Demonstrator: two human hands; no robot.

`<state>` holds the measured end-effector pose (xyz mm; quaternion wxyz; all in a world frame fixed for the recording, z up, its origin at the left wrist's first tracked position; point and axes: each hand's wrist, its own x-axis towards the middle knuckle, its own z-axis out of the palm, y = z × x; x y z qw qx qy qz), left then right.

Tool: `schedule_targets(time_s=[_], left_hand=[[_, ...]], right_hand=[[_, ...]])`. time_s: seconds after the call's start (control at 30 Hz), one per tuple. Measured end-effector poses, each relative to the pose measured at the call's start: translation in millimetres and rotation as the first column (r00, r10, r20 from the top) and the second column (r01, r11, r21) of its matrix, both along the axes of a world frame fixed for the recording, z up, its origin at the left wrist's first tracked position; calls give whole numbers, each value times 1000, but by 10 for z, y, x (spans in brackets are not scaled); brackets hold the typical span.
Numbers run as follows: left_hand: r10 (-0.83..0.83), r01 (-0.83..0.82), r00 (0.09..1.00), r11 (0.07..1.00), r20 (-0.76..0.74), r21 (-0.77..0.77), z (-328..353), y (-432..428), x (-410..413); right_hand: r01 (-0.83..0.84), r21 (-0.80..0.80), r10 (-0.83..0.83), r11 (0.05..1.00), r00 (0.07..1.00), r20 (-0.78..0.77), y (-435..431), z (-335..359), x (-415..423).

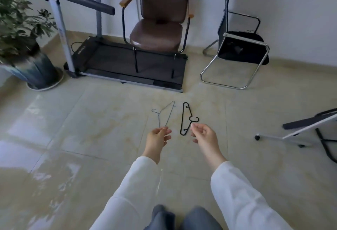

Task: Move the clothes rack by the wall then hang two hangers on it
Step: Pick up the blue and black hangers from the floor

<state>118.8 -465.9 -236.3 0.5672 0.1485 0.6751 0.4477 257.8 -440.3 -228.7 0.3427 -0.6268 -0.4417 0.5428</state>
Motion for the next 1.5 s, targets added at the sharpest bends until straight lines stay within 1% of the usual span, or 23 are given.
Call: schedule_targets(time_s=[0.1, 0.13, 0.2, 0.27, 0.3, 0.47, 0.57, 0.7, 0.87, 0.97, 1.0, 1.03, 1.1, 1.13, 1.2, 1.27, 1.33, 1.4, 1.5], left_hand=[[-38, 38, 999, 999, -11, -11, -62, 457, -20], [-56, 55, 998, 998, -12, -31, -212, 826, -15], [-53, 53, 999, 998, -10, -41, -274, 997, -77], [-37, 36, 999, 997, -22, -64, -483, 1511, -107], [-17, 16, 1000, 997, -19, -74, -575, 1716, -125], [44, -46, 999, 989, -14, -143, -947, 2704, -219], [82, -88, 996, 982, -40, -168, -1233, 3114, -316], [94, -101, 995, 975, -44, -197, -1717, 3532, -442], [83, -88, 996, 963, -32, -254, -2793, 3975, -620], [46, -61, 997, 952, -58, -300, -3716, 4155, -759], [23, -40, 998, 948, -55, -317, -4012, 4175, -803], [-3, -20, 998, 939, -64, -342, -4456, 4212, -856], [-1, -37, 995, 925, -98, -378, -4738, 4257, -976], [1, -36, 996, 923, -92, -383, -5245, 4287, -1041], [-24, -32, 991, 913, -133, -407, -5524, 4345, -1154], [-29, -37, 988, 908, -151, -417, -6191, 4424, -1265], [-54, -30, 983, 898, -178, -439, -6739, 4560, -1339], [-81, -13, 979, 889, -187, -458, -7184, 4624, -1399], [-119, -10, 960, 892, -255, -452, -7657, 4707, -1472]], right_hand=[[48, -22, -48, 999, 999, -15, 441, -85, 46], [79, -48, -79, 996, 997, -10, 813, -244, 87], [99, -83, -100, 992, 995, -16, 1004, -315, 122], [132, -110, -135, 985, 991, -20, 1547, -557, 159], [126, -124, -131, 984, 991, -29, 1768, -658, 181], [129, -207, -126, 970, 992, 28, 2772, -1083, 316], [125, -241, -111, 962, 991, 73, 3185, -1341, 373], [111, -288, -91, 951, 992, 82, 3595, -1823, 370], [158, -320, -118, 934, 983, 142, 3979, -2910, 439], [176, -344, -118, 922, 976, 180, 4189, -3813, 491], [164, -373, -100, 913, 977, 186, 4234, -4094, 505], [167, -384, -89, 908, 973, 212, 4294, -4540, 516], [160, -399, -71, 903, 971, 228, 4405, -4780, 553], [156, -419, -64, 895, 972, 225, 4451, -5307, 536], [126, -444, -2, 887, 963, 271, 4543, -5596, 583], [102, -474, 33, 874, 963, 268, 4639, -6214, 564], [63, -494, 109, 867, 944, 311, 4750, -6742, 545], [33, -490, 157, 871, 927, 341, 4804, -7174, 524], [67, -476, 155, 877, 899, 411, 4832, -7585, 513]])
